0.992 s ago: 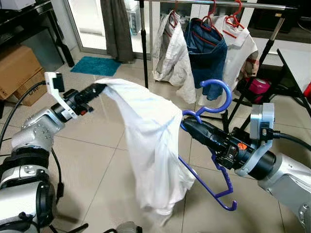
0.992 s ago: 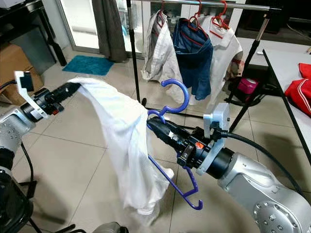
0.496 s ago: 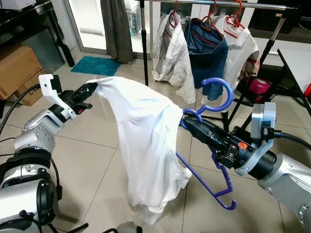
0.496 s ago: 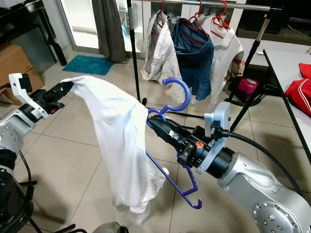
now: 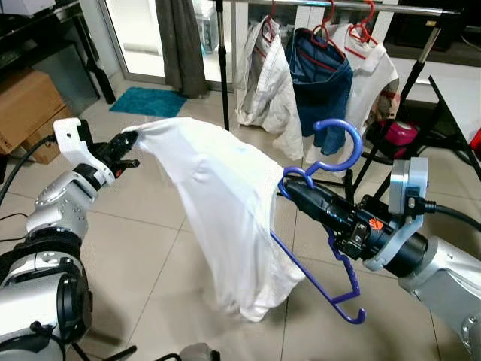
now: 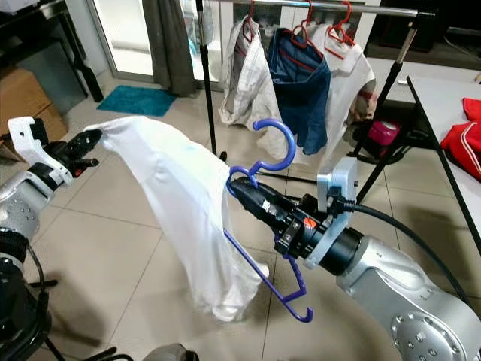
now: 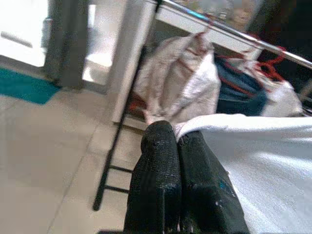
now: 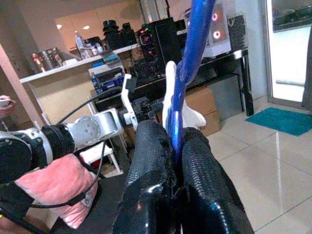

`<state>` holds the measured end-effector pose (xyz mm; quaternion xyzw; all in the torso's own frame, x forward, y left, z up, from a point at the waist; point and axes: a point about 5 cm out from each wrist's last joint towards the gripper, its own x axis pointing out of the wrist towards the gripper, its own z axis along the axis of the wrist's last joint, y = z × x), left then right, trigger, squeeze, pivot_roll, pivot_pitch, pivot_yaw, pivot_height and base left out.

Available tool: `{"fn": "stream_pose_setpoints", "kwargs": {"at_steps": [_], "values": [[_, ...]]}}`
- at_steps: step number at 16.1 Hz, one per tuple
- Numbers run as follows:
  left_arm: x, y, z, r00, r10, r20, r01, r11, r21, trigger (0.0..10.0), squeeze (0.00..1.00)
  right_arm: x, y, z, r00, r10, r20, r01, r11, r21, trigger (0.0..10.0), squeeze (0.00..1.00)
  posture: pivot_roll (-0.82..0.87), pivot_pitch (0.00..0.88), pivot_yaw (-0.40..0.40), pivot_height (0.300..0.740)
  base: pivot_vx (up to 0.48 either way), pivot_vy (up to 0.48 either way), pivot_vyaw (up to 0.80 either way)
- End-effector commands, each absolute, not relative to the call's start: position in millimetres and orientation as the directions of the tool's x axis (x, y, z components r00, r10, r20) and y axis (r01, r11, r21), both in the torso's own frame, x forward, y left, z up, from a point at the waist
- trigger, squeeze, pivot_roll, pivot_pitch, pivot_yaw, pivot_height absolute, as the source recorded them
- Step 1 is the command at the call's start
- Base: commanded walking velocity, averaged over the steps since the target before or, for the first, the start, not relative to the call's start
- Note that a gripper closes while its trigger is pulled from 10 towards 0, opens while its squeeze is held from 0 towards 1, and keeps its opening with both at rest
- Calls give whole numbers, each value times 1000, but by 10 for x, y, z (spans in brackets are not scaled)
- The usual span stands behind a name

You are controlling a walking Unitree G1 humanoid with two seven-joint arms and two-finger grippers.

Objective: Hang hanger

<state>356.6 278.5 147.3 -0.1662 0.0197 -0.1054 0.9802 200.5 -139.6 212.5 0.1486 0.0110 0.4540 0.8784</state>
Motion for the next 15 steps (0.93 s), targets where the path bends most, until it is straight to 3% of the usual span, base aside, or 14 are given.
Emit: {"fn": "stream_pose_setpoints", "kwargs": {"at_steps": [1, 5, 10, 13, 14, 15], "values": [[3591, 2871, 1593, 986, -167, 21, 165, 937, -308, 0, 0, 1993, -1407, 2195, 586, 793, 165, -803, 541, 250, 0, 0, 1, 0, 78, 740, 0, 0, 0], [3582, 3031, 1635, 1000, -21, 22, 27, 955, -296, 0, 0, 1997, -1425, 2198, 588, 792, 167, -802, 543, 251, 0, 0, 2, 0, 74, 740, 0, 0, 0], [3576, 3110, 1666, 997, 68, 32, -56, 957, -286, 0, 0, 1997, -1424, 2200, 585, 794, 166, -804, 540, 251, 0, 0, 2, 0, 70, 740, 0, 0, 0], [3573, 3124, 1654, 995, 94, 27, -82, 955, -286, 0, 0, 1998, -1426, 2204, 585, 794, 165, -804, 540, 250, 0, 0, 0, 0, 69, 740, 0, 0, 0], [3586, 3063, 1617, 999, 38, 4, -35, 958, -285, 0, 0, 1998, -1424, 2206, 584, 794, 166, -804, 539, 249, 0, 0, 1, 0, 71, 740, 0, 0, 0], [3610, 2984, 1598, 1000, -18, -16, 13, 962, -272, 4275, 0, 2008, -1420, 2209, 585, 794, 167, -804, 540, 248, 0, 0, 3, 0, 72, 740, 0, 0, 0]]}}
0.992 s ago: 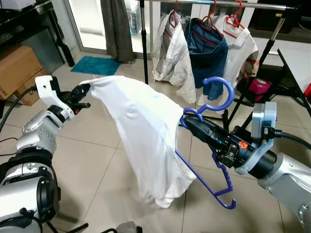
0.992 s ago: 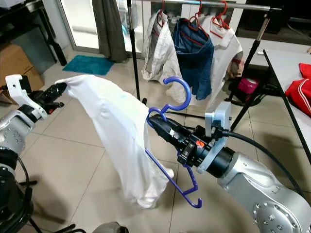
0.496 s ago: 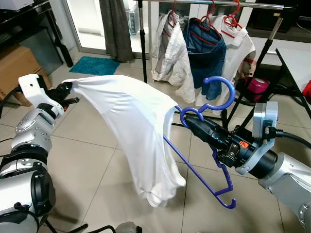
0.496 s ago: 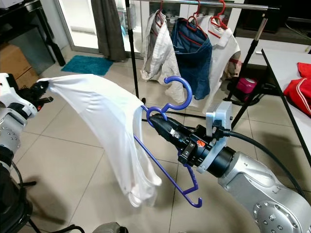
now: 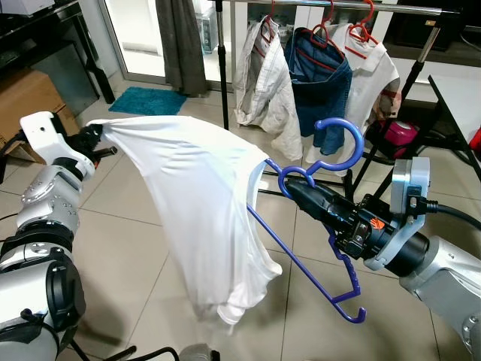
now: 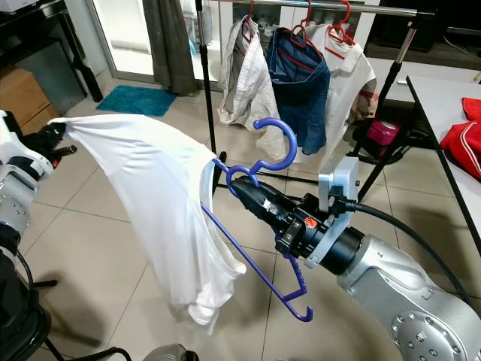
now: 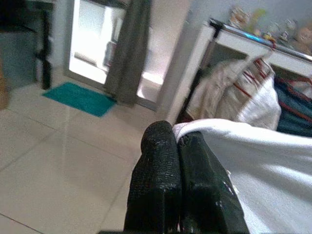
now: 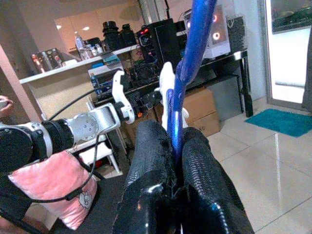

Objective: Hang hanger

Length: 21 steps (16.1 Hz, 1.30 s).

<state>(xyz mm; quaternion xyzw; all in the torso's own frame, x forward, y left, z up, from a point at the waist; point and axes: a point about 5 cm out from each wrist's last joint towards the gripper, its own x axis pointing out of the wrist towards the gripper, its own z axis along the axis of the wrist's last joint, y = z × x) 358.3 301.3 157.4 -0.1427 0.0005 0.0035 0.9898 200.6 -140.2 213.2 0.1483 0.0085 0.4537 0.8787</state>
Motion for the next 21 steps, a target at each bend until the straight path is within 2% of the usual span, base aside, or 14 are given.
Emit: {"fn": "stream_pose_setpoints", "kwargs": {"at_steps": [1, 2, 3, 6, 11, 13, 16, 18, 20, 21], "values": [[3625, 2936, 1596, 998, -55, -21, 48, 963, -267, 9922, 0, 2016, -1417, 2211, 585, 793, 168, -804, 541, 247, 0, 0, 6, 0, 73, 740, 0, 0, 0], [3639, 2882, 1595, 995, -98, -29, 88, 967, -237, 10000, 0, 2019, -1415, 2214, 586, 792, 169, -803, 542, 247, 0, 0, 8, 0, 74, 740, 0, 0, 0], [3653, 2808, 1599, 988, -153, -27, 145, 969, -202, 10000, 1000, 2016, -1416, 2211, 590, 790, 168, -801, 545, 249, 0, 0, 11, 0, 67, 740, 0, 0, 0], [3605, 2815, 1526, 981, -184, -60, 171, 969, -176, 10000, 1000, 2005, -1409, 2177, 592, 792, 146, -796, 548, 257, 0, 0, 15, 0, 55, 740, 0, 0, 0], [3410, 2884, 1228, 942, -266, -206, 229, 955, -188, 10000, 1000, 2066, -1400, 2183, 607, 780, 150, -786, 563, 255, 0, 0, 28, 0, 49, 740, 0, 0, 0], [3308, 2881, 1100, 896, -337, -290, 292, 938, -189, 10000, 1000, 2103, -1395, 2166, 624, 769, 138, -772, 581, 256, 0, 0, 32, 0, 55, 740, 0, 0, 0], [3201, 2960, 1008, 845, -360, -395, 330, 933, -143, 10000, 1000, 2148, -1411, 2159, 659, 740, 135, -744, 615, 259, 0, 0, 36, 0, 62, 740, 0, 0, 0], [3192, 2970, 1007, 838, -365, -406, 340, 931, -136, 10000, 1000, 2153, -1413, 2165, 661, 737, 140, -743, 616, 262, 0, 0, 35, 0, 61, 740, 0, 0, 0], [3171, 2972, 1048, 806, -427, -409, 412, 902, -129, 10000, 1000, 2123, -1404, 2186, 640, 753, 154, -760, 593, 265, 0, 0, 40, 0, 67, 740, 0, 0, 0], [3187, 2960, 1094, 816, -448, -366, 411, 894, -177, 10000, 1000, 2106, -1411, 2167, 633, 759, 150, -765, 585, 269, 0, 0, 48, 0, 61, 740, 0, 0, 0]]}}
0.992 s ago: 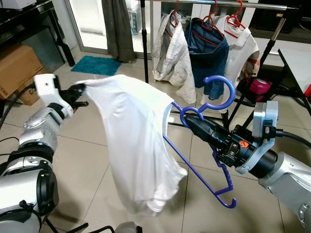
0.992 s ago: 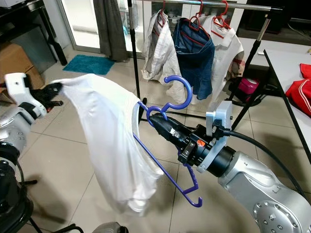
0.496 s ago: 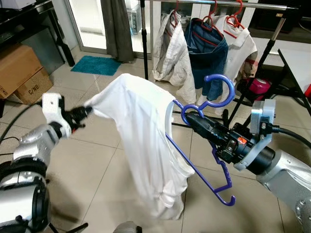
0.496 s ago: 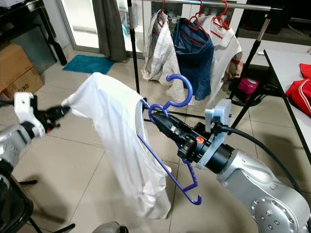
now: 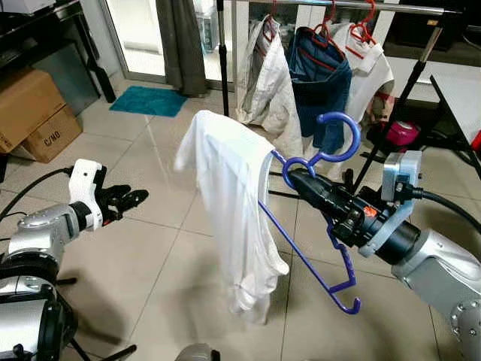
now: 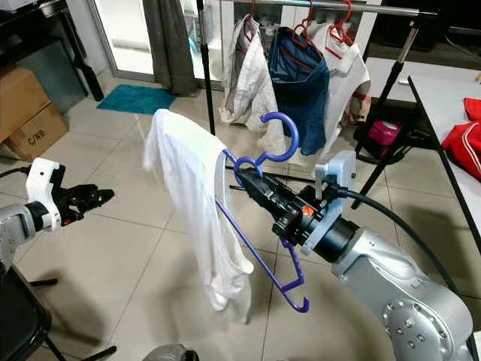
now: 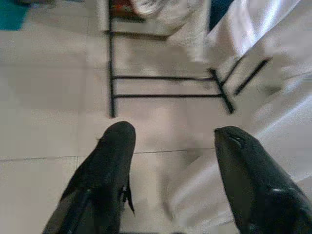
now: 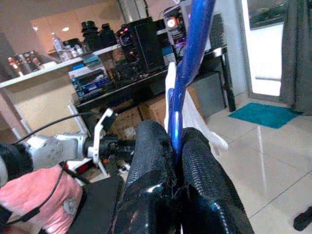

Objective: Hang hanger

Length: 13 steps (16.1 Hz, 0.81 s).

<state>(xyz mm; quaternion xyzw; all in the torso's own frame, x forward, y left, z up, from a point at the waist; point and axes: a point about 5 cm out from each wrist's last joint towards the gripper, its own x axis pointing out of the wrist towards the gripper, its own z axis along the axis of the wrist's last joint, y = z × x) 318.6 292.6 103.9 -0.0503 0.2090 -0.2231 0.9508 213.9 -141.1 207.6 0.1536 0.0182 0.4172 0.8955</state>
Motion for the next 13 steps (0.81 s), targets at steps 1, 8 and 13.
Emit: {"fn": "stream_pose_setpoints", "kwargs": {"at_steps": [1, 8, 13], "values": [[3201, 2950, 1126, 824, -459, -332, 408, 888, -213, 10000, 1000, 2096, -1417, 2154, 629, 763, 147, -768, 581, 271, 0, 0, 49, 0, 60, 740, 0, 0, 0], [3297, 2740, 1326, 888, -428, -170, 410, 903, -128, 10000, 1000, 2321, -1453, 2061, 765, 638, 89, -634, 721, 279, 0, 0, 64, 0, 57, 740, 0, 0, 0], [3097, 1662, 1113, 643, -731, -226, 751, 660, 3, 10000, 0, 2552, -1401, 2008, 907, 416, 60, -414, 860, 300, 0, 0, 45, 0, 59, 740, 0, 0, 0]]}}
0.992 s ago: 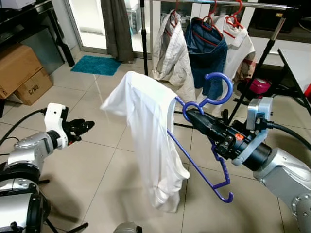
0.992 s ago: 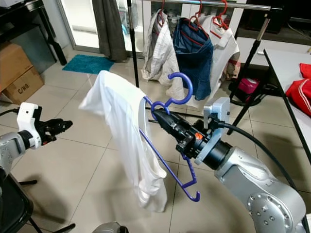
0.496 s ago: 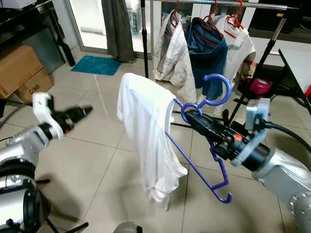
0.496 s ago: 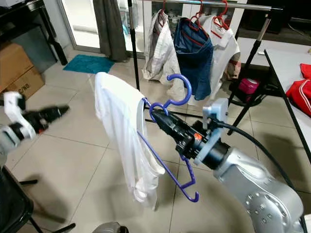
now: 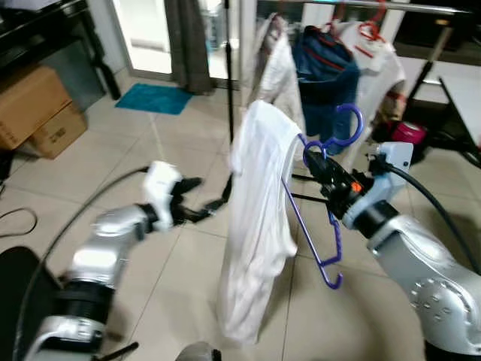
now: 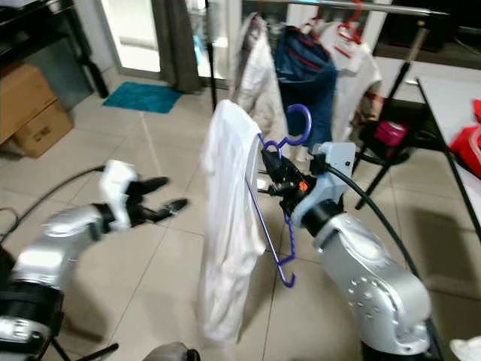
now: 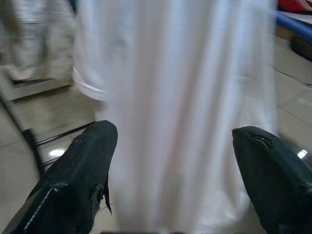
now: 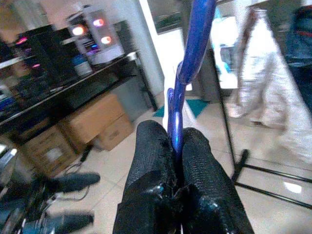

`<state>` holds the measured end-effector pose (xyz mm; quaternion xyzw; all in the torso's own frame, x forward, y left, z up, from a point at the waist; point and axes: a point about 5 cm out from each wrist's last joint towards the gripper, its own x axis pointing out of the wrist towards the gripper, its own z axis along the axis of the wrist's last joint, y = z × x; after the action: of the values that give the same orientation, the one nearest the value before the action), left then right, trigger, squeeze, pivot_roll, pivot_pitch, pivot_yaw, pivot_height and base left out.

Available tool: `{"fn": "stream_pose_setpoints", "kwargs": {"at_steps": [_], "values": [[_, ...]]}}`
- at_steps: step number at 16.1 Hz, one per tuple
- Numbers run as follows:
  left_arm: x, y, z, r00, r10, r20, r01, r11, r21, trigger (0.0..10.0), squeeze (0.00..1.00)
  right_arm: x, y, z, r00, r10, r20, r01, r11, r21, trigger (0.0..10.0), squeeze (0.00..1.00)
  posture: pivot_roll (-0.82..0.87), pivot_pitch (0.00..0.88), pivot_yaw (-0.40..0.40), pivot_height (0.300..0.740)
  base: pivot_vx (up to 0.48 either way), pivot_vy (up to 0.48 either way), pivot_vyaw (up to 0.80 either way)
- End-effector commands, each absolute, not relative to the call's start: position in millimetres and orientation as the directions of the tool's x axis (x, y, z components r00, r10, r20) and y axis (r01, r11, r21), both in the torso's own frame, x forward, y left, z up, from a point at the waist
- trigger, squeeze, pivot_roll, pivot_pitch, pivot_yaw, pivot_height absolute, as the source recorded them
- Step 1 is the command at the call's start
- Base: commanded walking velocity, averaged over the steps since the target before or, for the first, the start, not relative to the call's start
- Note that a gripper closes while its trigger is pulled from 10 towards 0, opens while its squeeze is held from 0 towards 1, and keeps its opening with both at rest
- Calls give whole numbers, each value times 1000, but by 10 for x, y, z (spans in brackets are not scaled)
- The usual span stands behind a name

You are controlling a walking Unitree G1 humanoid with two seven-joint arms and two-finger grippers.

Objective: Hang hanger

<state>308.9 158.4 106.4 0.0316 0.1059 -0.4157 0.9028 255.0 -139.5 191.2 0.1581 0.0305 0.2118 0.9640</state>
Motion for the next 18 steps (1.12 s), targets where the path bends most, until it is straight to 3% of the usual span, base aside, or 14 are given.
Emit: {"fn": "stream_pose_setpoints", "kwargs": {"at_steps": [1, 4, 5, 7, 10, 12, 13, 14, 17, 18], "values": [[3092, 1506, 1056, 626, -746, -228, 767, 642, 6, 10000, 0, 2575, -1334, 2041, 906, 418, 69, -418, 858, 297, 0, 0, 40, 0, 54, 740, 0, 0, 0], [3100, 1461, 1215, 647, -742, -176, 759, 649, 51, 10000, 0, 2583, -1249, 2075, 891, 450, 55, -451, 868, 206, 0, 0, 38, 0, 55, 740, 0, 0, 0], [3165, 1562, 1338, 665, -732, -151, 746, 662, 73, 10000, 1000, 2586, -1245, 2080, 884, 466, 45, -466, 867, 174, 0, 0, 42, 0, 53, 740, 0, 0, 0], [3199, 1611, 1434, 653, -743, -143, 756, 649, 81, 10000, 1000, 2594, -1239, 2086, 877, 479, 40, -479, 864, 156, 0, 0, 48, 0, 51, 740, 0, 0, 0], [3190, 1469, 1607, 613, -786, -76, 790, 610, 62, 10000, 1000, 2608, -1197, 2096, 866, 498, 35, -498, 857, 128, 0, 0, 47, 0, 55, 740, 0, 0, 0], [3212, 1513, 1727, 608, -791, -68, 792, 598, 126, 10000, 1000, 2591, -1175, 2098, 849, 528, 26, -527, 844, 97, 0, 0, 43, 0, 59, 740, 0, 0, 0], [3278, 1713, 2038, 593, -804, -41, 795, 577, 186, 10000, 325, 2550, -1177, 2099, 808, 589, 7, -588, 807, 50, 0, 0, 45, 0, 56, 740, 0, 0, 0], [3286, 1753, 2098, 588, -808, -37, 797, 572, 194, 10000, 325, 2544, -1181, 2098, 801, 599, 3, -598, 800, 41, 0, 0, 45, 0, 56, 740, 0, 0, 0], [3254, 2143, 2584, 425, -881, -208, 893, 370, 257, 10000, 0, 2482, -1211, 2124, 689, 724, -42, -725, 688, -42, 0, 0, 66, 0, 44, 740, 0, 0, 0], [3256, 2218, 2652, 393, -880, -268, 908, 324, 267, 10000, 0, 2463, -1213, 2143, 650, 758, -49, -760, 647, -59, 0, 0, 68, 0, 42, 740, 0, 0, 0]]}}
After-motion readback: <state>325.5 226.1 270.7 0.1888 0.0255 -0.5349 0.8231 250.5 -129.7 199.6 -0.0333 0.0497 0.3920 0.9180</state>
